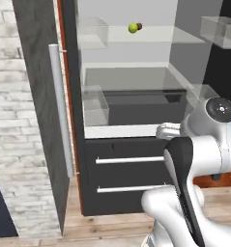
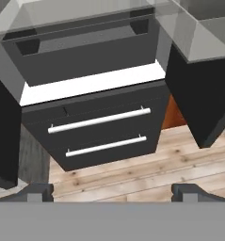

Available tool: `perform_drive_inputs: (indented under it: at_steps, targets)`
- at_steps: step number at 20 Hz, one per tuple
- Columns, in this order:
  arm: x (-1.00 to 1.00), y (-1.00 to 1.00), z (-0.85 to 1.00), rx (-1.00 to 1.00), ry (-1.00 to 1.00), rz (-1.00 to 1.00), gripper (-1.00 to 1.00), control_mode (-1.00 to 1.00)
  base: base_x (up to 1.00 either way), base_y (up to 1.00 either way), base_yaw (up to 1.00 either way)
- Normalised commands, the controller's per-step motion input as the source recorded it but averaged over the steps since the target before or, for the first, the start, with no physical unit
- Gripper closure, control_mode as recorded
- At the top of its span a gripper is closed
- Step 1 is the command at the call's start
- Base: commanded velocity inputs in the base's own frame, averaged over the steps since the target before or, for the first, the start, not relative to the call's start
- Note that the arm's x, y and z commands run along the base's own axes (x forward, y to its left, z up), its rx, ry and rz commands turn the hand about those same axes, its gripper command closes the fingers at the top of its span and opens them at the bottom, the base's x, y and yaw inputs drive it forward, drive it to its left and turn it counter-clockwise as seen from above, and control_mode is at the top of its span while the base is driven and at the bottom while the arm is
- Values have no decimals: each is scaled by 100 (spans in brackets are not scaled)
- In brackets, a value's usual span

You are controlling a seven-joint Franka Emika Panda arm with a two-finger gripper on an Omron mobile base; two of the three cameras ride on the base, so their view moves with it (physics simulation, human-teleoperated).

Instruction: Pick the pear and apple from the fridge and place them on the plate next to the blender to make a fruit smoothie.

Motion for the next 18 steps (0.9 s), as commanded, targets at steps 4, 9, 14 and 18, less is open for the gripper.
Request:
perform_drive_inputs:
  at_steps: [4,9,14,18]
  targets:
    - [0,0,0,0,0,0,-100,100,93,0,0]
    - [0,0,0,0,0,0,-100,100,99,0,0]
    - [0,0,0,0,0,0,-100,100,89,0,0]
    - [4,0,18,-1,-10,1,-100,-100,12,0,0]
